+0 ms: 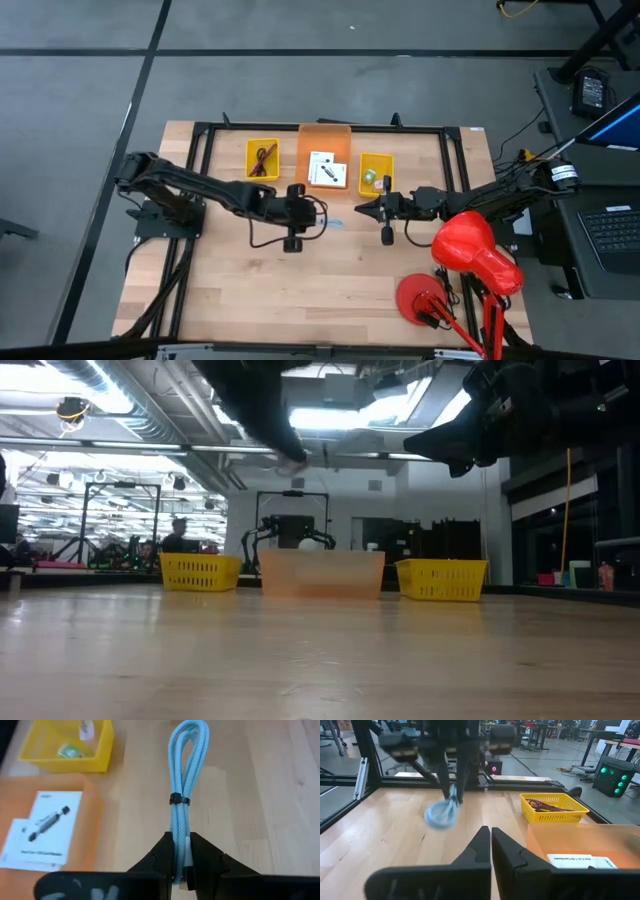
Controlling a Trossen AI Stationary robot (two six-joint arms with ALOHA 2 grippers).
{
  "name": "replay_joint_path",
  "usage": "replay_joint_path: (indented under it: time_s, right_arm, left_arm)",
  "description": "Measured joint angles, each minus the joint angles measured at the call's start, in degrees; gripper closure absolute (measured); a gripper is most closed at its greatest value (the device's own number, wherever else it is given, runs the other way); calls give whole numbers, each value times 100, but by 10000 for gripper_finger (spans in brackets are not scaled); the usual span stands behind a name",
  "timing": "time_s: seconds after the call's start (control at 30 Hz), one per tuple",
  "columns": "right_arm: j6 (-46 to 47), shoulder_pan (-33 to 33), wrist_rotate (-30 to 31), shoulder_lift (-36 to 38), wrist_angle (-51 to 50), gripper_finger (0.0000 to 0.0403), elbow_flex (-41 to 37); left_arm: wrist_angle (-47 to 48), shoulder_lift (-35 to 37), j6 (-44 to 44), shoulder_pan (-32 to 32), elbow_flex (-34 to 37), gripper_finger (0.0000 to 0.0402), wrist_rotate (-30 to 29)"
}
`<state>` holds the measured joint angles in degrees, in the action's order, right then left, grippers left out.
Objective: Pick and place items into bin
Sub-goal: Put the blue charger cable into the left yellow bin
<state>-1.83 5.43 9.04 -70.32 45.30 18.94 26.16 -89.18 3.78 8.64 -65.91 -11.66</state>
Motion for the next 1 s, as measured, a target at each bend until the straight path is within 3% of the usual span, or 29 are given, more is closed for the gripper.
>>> replay_joint_path:
  time_s: [0.23,0.6,1.0]
  right_arm:
    - [0,0,0,0,-13,402,0]
    - [-2,0,0,0,-59,402,2]
    - [-11,0,0,0,-57,402,2]
  left_arm:
    - [-1025,640,-201,74,837,364,-28]
    - [-4387,1752,-367,118,3006,364,190]
    - [-6300,1927,-544,114,4114,364,182]
